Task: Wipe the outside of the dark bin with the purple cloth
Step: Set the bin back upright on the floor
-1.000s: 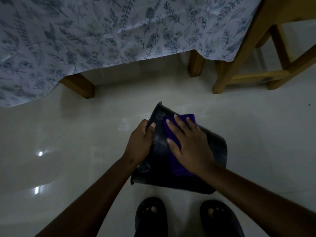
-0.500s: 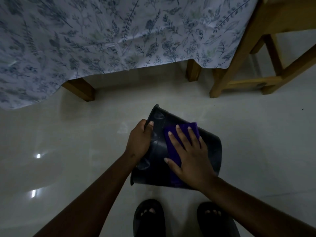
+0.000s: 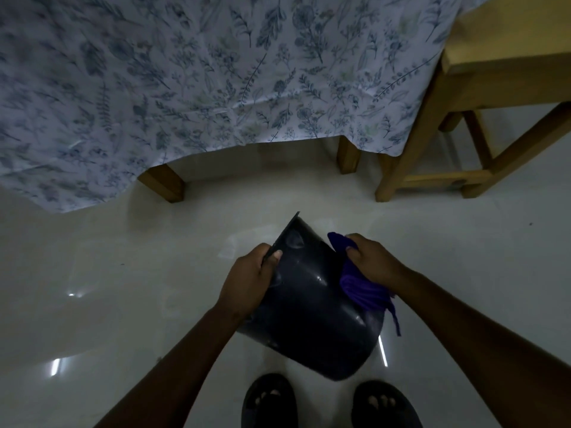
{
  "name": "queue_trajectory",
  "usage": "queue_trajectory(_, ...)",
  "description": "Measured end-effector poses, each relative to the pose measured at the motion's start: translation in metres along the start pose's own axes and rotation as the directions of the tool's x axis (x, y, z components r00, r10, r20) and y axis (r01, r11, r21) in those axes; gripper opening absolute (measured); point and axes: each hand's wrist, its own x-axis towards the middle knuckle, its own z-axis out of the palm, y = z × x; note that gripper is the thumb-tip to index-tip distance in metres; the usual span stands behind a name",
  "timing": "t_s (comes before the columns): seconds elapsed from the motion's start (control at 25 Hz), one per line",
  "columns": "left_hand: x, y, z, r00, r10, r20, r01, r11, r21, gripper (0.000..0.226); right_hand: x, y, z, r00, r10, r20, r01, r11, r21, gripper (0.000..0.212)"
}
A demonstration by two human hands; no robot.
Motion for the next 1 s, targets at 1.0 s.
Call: queue_trajectory(1.0, -0.025, 0.021, 0.04, 0.895, 0.206, 0.395, -0.366, 0.845, 0.39, 0.044, -0.061, -0.02, -0.02, 0.923, -0.021, -0.383, 0.15, 0.94, 0.308, 0.04)
